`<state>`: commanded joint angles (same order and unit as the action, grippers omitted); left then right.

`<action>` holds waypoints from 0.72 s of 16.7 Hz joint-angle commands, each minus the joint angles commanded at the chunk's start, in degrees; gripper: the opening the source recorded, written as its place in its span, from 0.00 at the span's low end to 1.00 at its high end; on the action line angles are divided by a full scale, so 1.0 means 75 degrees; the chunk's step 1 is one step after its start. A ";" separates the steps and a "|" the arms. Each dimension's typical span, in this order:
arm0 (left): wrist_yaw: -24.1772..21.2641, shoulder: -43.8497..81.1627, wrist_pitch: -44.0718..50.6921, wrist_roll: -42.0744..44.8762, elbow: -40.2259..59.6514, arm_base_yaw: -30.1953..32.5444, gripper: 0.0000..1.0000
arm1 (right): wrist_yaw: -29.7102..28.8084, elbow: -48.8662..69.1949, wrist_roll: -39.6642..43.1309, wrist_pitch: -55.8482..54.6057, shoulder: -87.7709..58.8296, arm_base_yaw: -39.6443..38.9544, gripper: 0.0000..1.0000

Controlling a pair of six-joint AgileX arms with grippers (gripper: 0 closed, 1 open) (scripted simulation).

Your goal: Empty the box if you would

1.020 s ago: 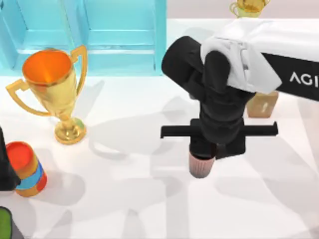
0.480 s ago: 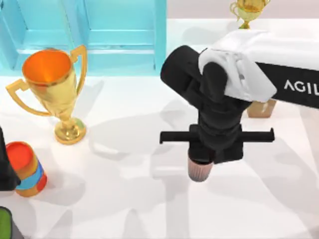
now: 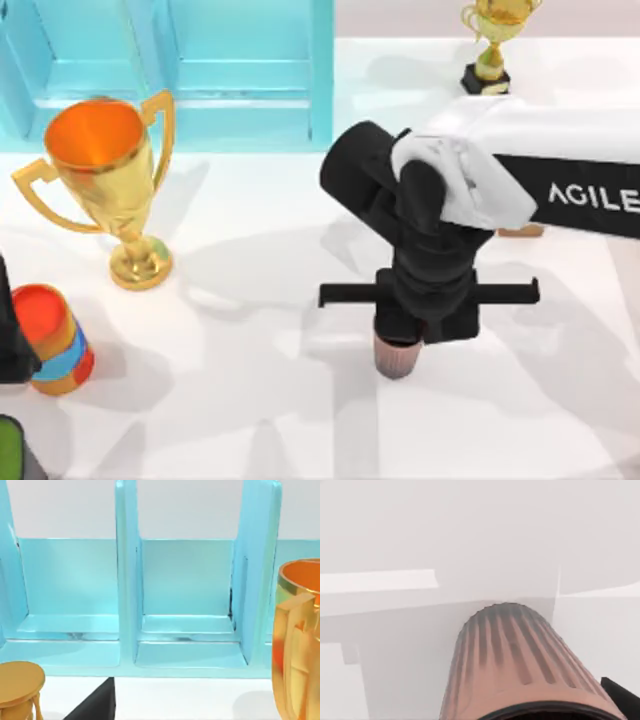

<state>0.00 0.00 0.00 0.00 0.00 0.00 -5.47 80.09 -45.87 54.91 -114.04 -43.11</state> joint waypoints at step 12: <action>0.0000 0.0000 0.0000 0.0000 0.0000 0.0000 1.00 | 0.0000 0.0000 0.0000 0.0000 0.0000 0.0000 0.90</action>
<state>0.00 0.00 0.00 0.00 0.00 0.00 -5.47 80.09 -45.87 54.91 -114.04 -43.11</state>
